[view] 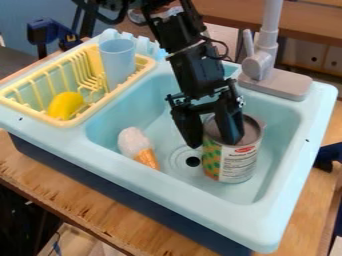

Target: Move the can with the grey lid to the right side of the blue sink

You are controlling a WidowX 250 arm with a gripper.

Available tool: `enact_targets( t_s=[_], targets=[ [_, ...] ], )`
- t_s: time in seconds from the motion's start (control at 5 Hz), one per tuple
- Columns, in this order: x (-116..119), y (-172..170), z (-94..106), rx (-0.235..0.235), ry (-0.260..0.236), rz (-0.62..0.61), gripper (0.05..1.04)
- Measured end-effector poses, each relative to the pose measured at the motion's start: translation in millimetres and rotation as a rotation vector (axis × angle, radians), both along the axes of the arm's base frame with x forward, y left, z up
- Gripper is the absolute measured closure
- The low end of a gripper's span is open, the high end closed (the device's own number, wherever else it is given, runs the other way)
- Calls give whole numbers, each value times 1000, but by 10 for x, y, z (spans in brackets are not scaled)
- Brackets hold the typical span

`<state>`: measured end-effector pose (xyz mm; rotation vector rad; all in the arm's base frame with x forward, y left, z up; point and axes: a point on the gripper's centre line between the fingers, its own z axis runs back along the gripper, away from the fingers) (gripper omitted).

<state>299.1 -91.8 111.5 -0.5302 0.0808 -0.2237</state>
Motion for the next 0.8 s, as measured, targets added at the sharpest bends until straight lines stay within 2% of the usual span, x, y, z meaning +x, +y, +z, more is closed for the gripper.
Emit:
enact_targets(
  t_s=[0.2,0.4,0.6,0.8],
  targets=[
    [84,-70,102,-47,-33,-3,79],
    [116,3,149,12,-25,32,79],
    [80,121,376,106,-63,35,79],
    [-51,188,595,344,-89,10,79]
  ],
)
